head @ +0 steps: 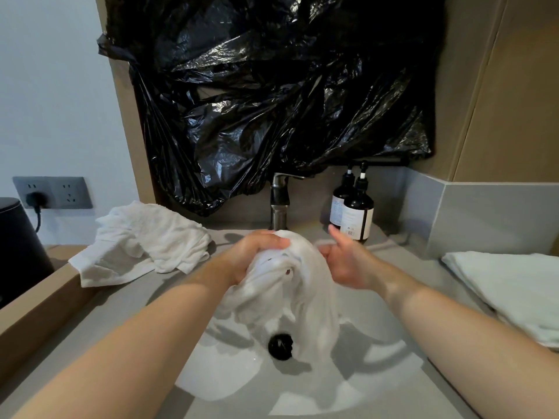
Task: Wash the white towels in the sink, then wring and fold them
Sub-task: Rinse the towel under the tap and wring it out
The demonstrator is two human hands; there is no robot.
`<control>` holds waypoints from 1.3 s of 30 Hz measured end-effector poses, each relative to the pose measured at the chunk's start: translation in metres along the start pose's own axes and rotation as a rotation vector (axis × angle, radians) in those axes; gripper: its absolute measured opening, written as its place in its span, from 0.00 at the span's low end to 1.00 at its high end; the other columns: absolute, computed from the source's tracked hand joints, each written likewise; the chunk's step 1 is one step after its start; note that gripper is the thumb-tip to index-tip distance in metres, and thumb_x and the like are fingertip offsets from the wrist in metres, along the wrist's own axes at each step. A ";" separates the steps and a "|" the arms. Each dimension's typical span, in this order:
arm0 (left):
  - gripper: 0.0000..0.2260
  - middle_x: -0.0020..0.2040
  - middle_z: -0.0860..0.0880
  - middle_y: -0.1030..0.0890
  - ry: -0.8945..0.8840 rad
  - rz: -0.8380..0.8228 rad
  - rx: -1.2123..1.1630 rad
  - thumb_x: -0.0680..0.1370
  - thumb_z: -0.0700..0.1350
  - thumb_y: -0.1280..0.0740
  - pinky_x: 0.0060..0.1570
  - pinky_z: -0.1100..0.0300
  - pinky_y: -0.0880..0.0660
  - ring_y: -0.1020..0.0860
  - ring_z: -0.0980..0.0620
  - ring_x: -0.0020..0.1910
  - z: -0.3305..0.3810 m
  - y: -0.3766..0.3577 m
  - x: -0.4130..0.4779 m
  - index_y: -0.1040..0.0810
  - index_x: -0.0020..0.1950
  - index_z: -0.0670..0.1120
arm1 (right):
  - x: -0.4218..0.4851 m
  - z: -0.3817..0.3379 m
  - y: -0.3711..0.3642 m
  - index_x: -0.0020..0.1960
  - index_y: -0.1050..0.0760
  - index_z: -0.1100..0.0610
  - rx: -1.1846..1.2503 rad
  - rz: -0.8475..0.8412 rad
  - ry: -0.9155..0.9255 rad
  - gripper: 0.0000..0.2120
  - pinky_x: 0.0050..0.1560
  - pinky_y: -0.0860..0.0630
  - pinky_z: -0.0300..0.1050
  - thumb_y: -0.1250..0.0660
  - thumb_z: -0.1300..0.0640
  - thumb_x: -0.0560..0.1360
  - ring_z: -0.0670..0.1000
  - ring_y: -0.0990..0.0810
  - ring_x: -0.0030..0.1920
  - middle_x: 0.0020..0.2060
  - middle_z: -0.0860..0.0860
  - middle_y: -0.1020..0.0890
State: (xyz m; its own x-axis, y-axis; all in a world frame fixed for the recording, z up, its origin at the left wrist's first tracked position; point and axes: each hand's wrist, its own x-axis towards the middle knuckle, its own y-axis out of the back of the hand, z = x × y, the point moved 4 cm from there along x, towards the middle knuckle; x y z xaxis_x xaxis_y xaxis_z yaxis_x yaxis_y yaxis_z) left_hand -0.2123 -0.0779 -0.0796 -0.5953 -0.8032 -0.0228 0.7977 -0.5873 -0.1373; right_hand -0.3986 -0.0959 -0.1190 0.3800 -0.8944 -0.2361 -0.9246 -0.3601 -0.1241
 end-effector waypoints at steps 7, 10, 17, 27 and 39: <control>0.23 0.47 0.38 0.18 -0.028 0.108 -0.016 0.64 0.46 0.28 0.53 0.49 0.25 0.19 0.43 0.44 0.010 0.013 -0.009 0.18 0.54 0.34 | -0.019 0.020 -0.029 0.72 0.32 0.57 0.040 -0.523 -0.193 0.42 0.63 0.29 0.59 0.54 0.26 0.74 0.67 0.24 0.60 0.60 0.69 0.25; 0.13 0.47 0.40 0.16 -0.019 0.167 -0.012 0.67 0.47 0.30 0.57 0.50 0.26 0.18 0.45 0.46 0.000 0.029 -0.016 0.13 0.46 0.41 | -0.040 0.015 -0.022 0.71 0.30 0.53 -0.005 -0.594 -0.149 0.38 0.60 0.26 0.50 0.42 0.28 0.71 0.61 0.22 0.59 0.59 0.67 0.22; 0.25 0.48 0.51 0.18 0.066 0.275 0.585 0.65 0.55 0.27 0.54 0.59 0.26 0.20 0.53 0.50 -0.017 0.044 -0.041 0.19 0.59 0.44 | -0.043 -0.040 -0.024 0.65 0.28 0.61 -0.497 -0.179 -0.162 0.48 0.50 0.20 0.51 0.16 0.50 0.49 0.56 0.16 0.47 0.49 0.59 0.16; 0.53 0.65 0.58 0.28 -0.046 0.216 0.890 0.64 0.46 0.19 0.56 0.65 0.26 0.26 0.58 0.59 -0.018 -0.022 -0.047 0.51 0.78 0.62 | -0.042 -0.069 -0.072 0.50 0.21 0.62 -0.769 -0.196 -0.213 0.10 0.40 0.21 0.40 0.34 0.54 0.78 0.49 0.17 0.38 0.39 0.53 0.16; 0.10 0.40 0.55 0.23 -0.299 0.263 1.143 0.71 0.42 0.25 0.36 0.71 0.34 0.26 0.60 0.38 0.016 -0.043 -0.026 0.25 0.44 0.50 | -0.062 0.002 -0.014 0.58 0.21 0.58 0.080 0.020 -0.083 0.22 0.38 0.18 0.44 0.41 0.42 0.79 0.51 0.15 0.41 0.50 0.57 0.16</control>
State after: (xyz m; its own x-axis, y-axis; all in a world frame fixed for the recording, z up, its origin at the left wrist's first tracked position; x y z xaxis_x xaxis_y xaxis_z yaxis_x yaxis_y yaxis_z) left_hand -0.2297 -0.0332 -0.0575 -0.4769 -0.8139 0.3319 0.6059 -0.0309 0.7950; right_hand -0.4091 -0.0345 -0.1042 0.3657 -0.8749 -0.3174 -0.9281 -0.3173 -0.1947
